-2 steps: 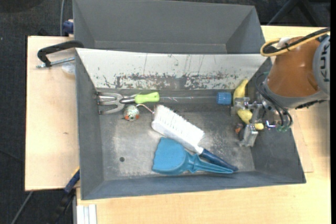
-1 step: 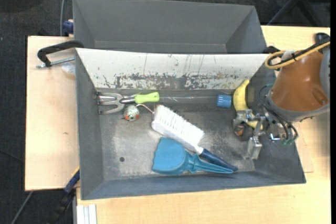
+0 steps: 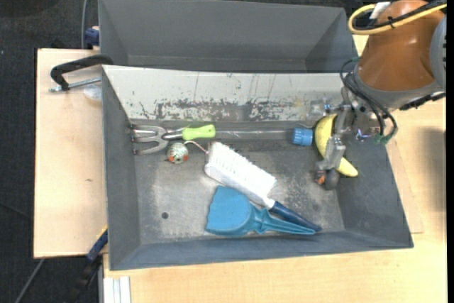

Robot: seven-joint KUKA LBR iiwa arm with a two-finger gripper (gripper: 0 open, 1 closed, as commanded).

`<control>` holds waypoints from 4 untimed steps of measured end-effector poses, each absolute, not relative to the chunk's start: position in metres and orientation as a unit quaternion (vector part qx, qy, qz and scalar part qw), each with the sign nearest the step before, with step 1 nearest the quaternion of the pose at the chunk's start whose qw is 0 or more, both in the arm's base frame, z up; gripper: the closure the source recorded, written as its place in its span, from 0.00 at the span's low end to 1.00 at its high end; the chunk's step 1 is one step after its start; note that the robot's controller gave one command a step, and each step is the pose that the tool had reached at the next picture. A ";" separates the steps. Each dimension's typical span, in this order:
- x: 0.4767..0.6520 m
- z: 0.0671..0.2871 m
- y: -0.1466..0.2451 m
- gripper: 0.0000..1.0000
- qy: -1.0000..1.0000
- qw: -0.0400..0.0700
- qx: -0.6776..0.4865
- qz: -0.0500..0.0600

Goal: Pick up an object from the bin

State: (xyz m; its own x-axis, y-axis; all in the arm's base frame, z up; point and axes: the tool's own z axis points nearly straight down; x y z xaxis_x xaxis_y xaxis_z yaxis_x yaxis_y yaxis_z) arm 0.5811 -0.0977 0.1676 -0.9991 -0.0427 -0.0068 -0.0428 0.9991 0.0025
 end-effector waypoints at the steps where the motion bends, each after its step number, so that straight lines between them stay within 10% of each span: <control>1: 0.529 0.066 -0.072 0.00 1.000 0.000 -0.018 0.003; 2: 0.537 0.075 -0.127 0.00 1.000 0.003 -0.001 0.002; 3: 0.582 0.185 -0.074 0.00 0.996 0.012 -0.083 0.001; 4: 0.581 0.190 -0.070 0.00 0.994 0.014 -0.110 0.000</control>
Offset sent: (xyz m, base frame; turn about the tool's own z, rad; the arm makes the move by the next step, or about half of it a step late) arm -0.0500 0.0237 -0.0976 0.0078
